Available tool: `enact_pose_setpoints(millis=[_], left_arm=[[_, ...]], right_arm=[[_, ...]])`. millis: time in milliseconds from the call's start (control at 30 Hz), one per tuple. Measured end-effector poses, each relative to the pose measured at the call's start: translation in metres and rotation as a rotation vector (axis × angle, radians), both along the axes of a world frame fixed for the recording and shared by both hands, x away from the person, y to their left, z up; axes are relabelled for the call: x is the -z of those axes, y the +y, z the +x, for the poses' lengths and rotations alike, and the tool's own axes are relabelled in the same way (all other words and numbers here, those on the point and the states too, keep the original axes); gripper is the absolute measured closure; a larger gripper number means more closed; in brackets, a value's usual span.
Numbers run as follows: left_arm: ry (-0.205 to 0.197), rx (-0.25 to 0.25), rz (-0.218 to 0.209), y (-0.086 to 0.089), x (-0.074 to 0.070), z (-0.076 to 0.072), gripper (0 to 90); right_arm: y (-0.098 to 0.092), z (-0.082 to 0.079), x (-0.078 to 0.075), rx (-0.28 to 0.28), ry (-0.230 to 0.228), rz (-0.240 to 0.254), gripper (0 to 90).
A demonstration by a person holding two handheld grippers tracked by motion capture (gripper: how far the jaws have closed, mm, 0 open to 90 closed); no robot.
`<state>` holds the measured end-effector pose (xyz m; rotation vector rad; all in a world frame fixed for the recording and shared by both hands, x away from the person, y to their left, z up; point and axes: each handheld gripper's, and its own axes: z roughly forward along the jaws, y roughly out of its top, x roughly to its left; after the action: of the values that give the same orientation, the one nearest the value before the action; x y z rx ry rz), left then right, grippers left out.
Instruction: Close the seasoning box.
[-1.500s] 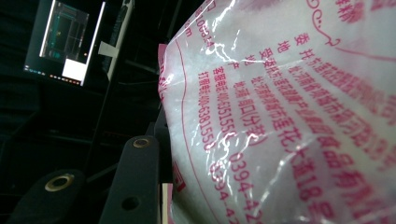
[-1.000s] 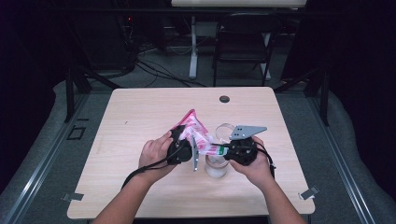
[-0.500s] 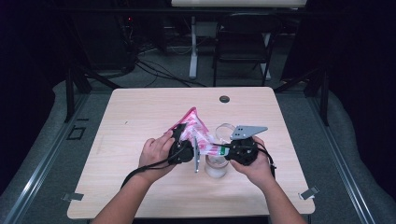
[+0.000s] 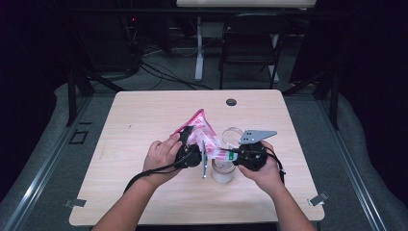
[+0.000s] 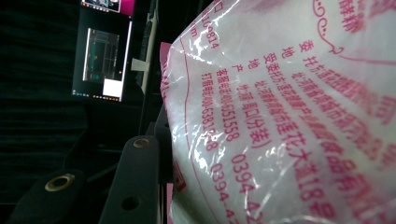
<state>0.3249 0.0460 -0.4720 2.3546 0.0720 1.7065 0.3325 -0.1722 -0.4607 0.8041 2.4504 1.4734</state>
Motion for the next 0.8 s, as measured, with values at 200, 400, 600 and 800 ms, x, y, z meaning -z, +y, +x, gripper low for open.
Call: enact_pose_setpoints(millis=[200,400,600,800], left_arm=[[-0.006,0.003,0.014,-0.0025,-0.0005,0.0002,63.5],[-0.022,0.008,0.038,-0.0046,0.0,-0.0002,63.5],[-0.026,0.012,0.051,-0.0059,0.0025,-0.0006,63.6],[-0.035,0.012,0.063,-0.0067,0.0043,-0.0012,63.6]], right_arm=[[-0.0022,0.0002,0.0011,0.006,0.001,-0.001,88.5],[-0.0033,0.0006,0.0038,0.01,0.013,0.0,88.5],[-0.0042,0.0015,0.0064,0.008,0.022,-0.013,88.5],[-0.0038,0.0028,0.0101,0.007,0.033,-0.021,88.5]])
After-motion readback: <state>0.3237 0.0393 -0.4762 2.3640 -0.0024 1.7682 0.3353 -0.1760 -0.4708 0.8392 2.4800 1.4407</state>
